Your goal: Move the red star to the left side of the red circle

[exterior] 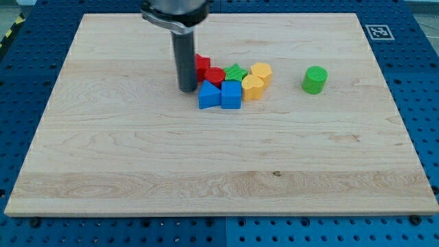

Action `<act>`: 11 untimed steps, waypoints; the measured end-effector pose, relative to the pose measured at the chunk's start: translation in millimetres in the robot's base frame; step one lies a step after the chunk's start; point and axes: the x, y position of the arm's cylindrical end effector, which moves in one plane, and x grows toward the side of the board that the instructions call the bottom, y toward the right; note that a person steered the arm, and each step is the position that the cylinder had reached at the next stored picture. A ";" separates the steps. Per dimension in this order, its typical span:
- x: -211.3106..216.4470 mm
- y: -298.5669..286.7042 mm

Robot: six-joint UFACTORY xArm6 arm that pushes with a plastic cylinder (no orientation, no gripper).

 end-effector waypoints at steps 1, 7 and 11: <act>-22.7 -50.9; -62.9 38.5; -100.9 53.7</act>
